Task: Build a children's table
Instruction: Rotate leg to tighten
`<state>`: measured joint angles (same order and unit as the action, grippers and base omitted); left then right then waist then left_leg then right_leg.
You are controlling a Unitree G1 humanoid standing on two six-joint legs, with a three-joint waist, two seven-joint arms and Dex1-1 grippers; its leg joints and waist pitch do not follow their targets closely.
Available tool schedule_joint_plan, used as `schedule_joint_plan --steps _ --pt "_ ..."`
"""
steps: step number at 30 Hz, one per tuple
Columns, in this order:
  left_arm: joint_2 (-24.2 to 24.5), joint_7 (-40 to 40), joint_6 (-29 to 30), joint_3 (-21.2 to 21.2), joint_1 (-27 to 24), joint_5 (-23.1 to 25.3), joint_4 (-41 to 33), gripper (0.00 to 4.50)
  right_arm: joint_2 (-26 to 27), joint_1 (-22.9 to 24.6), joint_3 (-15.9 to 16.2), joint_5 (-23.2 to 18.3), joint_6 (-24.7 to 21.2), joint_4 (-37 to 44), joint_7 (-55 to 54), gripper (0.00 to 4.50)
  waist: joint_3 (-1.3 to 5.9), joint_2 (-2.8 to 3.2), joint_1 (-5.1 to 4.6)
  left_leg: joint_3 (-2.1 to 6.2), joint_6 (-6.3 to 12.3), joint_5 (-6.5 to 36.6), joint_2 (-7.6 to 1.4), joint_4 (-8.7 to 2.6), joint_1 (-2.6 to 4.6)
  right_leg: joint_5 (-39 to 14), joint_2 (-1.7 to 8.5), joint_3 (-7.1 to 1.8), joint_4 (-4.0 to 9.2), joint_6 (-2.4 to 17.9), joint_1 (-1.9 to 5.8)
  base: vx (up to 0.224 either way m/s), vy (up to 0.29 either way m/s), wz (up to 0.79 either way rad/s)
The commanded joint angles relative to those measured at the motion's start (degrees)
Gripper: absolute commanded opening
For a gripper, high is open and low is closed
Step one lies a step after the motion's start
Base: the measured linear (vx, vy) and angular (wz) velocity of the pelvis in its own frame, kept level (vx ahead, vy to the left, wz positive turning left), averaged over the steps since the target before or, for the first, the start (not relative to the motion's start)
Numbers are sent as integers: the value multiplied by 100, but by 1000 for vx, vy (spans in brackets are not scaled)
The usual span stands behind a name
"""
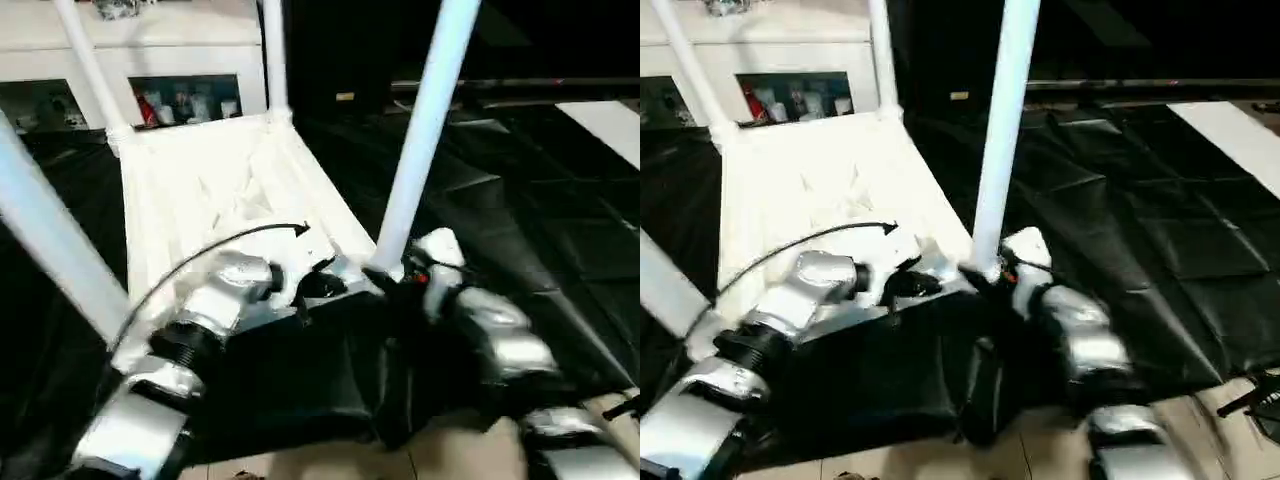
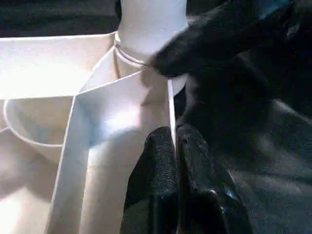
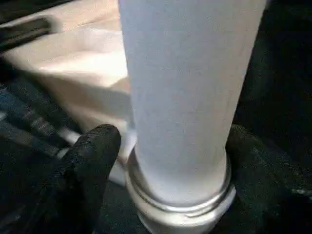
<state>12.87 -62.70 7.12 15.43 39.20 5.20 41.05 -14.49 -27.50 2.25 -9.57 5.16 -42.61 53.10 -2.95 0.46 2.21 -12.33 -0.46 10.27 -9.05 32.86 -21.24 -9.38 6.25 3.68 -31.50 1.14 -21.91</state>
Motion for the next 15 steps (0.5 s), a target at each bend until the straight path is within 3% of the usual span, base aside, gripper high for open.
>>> schedule_joint_plan --steps 1,2,4,5,7,9,15 --pt "-79 -414 20 460 -91 48 0 0 138 16 593 -179 -90 465 1029 366 292 -44 71 170 350 1820 -460 -458 117 -1215 330 -236 274 1326 110 59 -45 9" --pt "95 -826 -74 472 -145 -61 -129 0 -74 57 613 -297 -291 614 1467 366 280 -79 116 157 408 1826 -469 -434 128 -1445 343 -245 268 1335 99 59 -45 9" --pt "197 -1062 -125 480 -175 -120 -191 0 -179 55 614 -316 -356 634 1687 366 311 -63 153 165 450 1585 -486 -429 91 -1403 359 -234 227 1336 140 57 -58 4" --pt "287 -1265 -129 487 -208 -176 -264 0 -274 55 621 -325 -415 648 1872 366 318 -47 194 133 455 1387 -508 -415 139 -1168 342 -233 209 1403 89 57 -59 4" --pt "484 -1599 -61 501 -256 -213 -383 0 -455 28 636 -258 -416 646 2178 366 342 -83 265 105 535 913 -493 -357 95 -514 328 -232 86 1552 125 25 -26 2" --pt "584 -1708 -84 491 -257 -205 -382 0 -524 -8 674 -198 -188 624 2267 366 349 -72 313 95 641 664 -486 -325 93 -175 321 -229 31 1628 110 0 0 0" --pt "677 -1752 -122 475 -230 -207 -315 0 -634 -146 826 -7 -3 398 2493 351 311 -30 262 121 438 1084 -492 -369 94 -706 297 -209 87 1563 104 0 0 0"
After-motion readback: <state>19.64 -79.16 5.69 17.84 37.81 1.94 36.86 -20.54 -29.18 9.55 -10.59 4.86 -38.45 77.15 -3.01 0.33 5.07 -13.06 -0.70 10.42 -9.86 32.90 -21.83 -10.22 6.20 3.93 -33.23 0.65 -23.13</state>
